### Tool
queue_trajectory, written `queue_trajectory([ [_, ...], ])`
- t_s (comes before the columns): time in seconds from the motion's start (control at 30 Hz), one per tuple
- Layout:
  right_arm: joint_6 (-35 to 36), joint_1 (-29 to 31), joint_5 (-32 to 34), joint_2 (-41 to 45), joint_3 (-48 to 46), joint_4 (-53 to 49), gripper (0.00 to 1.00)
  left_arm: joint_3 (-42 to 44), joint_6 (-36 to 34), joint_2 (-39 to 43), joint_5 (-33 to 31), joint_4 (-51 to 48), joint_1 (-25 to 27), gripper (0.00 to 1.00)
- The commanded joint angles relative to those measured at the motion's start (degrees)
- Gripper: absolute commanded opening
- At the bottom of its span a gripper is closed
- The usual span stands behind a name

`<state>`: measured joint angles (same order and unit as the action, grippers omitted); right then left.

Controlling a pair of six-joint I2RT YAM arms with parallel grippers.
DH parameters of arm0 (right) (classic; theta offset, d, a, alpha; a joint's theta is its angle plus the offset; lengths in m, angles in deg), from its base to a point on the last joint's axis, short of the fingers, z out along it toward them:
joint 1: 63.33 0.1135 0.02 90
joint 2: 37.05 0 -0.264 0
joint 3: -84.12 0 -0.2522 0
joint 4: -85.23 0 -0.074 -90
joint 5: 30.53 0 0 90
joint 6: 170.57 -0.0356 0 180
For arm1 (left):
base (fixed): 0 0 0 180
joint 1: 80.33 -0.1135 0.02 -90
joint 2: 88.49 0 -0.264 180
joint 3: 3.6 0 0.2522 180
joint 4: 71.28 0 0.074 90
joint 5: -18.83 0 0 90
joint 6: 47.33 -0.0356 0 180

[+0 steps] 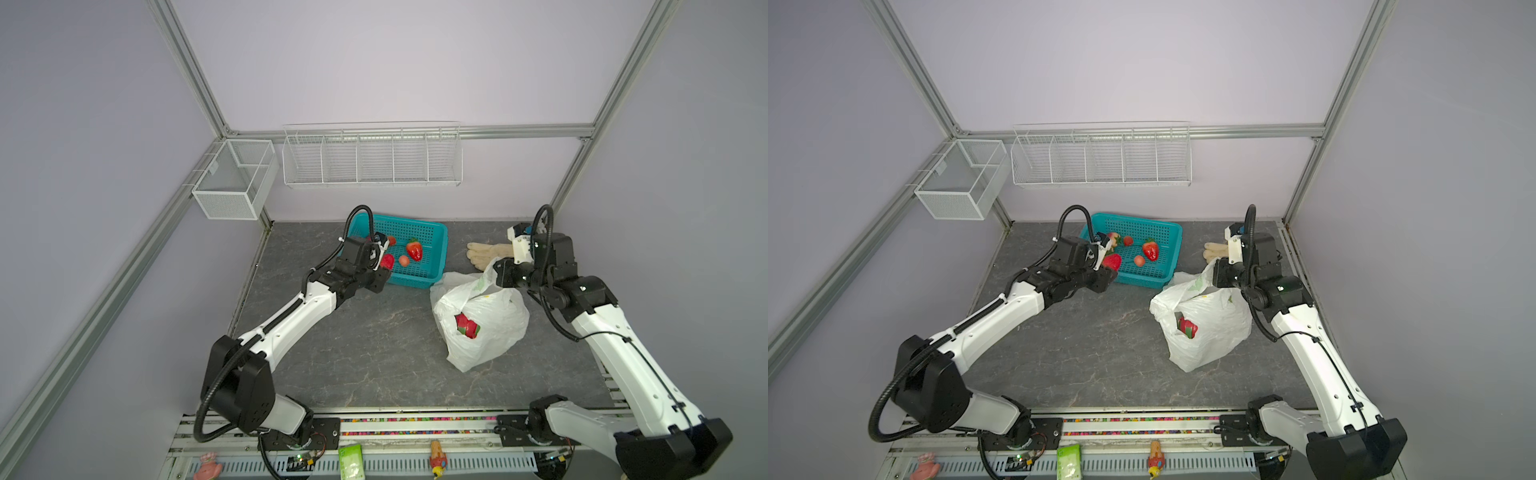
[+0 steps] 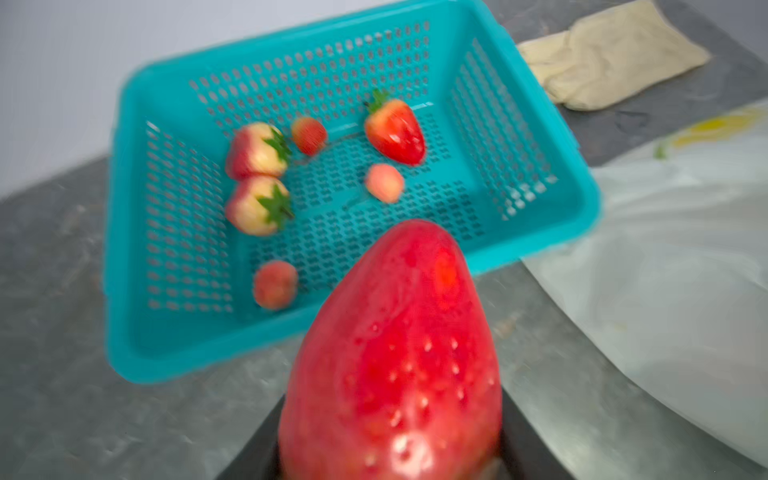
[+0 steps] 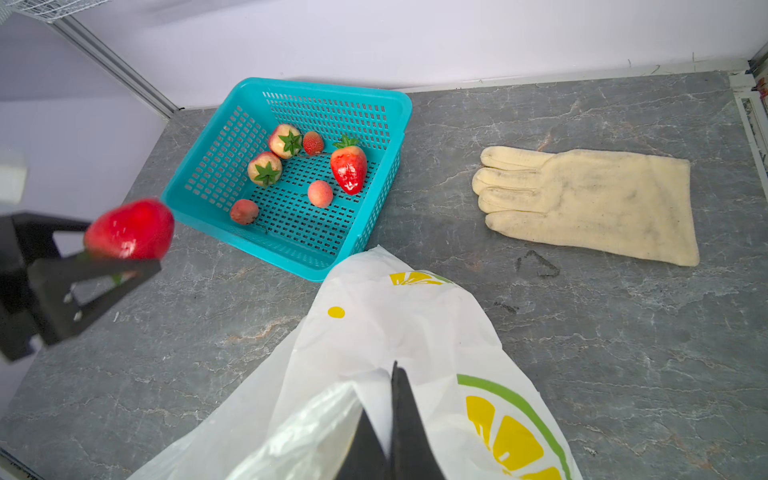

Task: Place the fake fruits into the plastic bag and tie a complex knot
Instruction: 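Grasp the red strawberry in the basket with the left gripper, then carry the strawberry to the bag opening and lower it inside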

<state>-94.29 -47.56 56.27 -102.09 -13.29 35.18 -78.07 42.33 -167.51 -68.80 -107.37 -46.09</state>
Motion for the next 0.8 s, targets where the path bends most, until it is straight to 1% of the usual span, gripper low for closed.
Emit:
queue_trajectory([
  [0.0, -0.08, -0.47, -1.93, 0.71, -0.44, 1.97, 0.06, 9.49, 10.33, 9.64, 3.15, 4.61, 5.29, 0.39],
  [0.07, 0.46, -0.42, -3.09, 0.23, 0.31, 1.53, 0.06, 14.75, 12.17, 14.88, 2.99, 4.98, 10.72, 0.39],
  [0.1, 0.58, -0.52, -3.78, -0.06, 0.73, 1.2, 0.06, 16.8, 13.39, 16.73, 1.85, 5.56, 13.77, 0.39],
  [0.17, 0.62, -0.4, -4.68, -0.42, 1.2, 1.0, 0.06, 19.47, 15.38, 18.11, -0.08, 7.17, 19.63, 0.4],
  [0.27, 0.66, -0.45, -5.41, -0.36, 1.2, 1.05, 0.06, 18.78, 16.14, 14.79, -2.9, 9.21, 26.92, 0.39],
  [0.4, 1.16, -0.39, -4.66, 0.14, 2.16, -0.61, 0.06, 13.04, 15.14, 5.66, -2.07, 11.36, 33.24, 0.38],
  [0.47, 1.3, -0.43, -4.21, 0.69, 2.27, -0.81, 0.06, 10.09, 14.55, 2.16, -0.97, 11.69, 35.03, 0.38],
  [0.53, 1.41, -0.41, -3.8, 1.04, 2.3, -1.48, 0.06, 8.0, 14.25, 0.15, 1.21, 12.48, 35.76, 0.37],
  [0.67, 1.72, -0.46, -3.83, 1.9, 2.02, -2.76, 0.06, 6.24, 13.89, 0.42, 1.93, 14.42, 35.92, 0.36],
  [0.77, 1.34, -0.48, -4.05, 2.65, 0.92, -2.86, 0.06, 6.68, 14.62, 0.48, 2.31, 19.86, 35.9, 0.36],
])
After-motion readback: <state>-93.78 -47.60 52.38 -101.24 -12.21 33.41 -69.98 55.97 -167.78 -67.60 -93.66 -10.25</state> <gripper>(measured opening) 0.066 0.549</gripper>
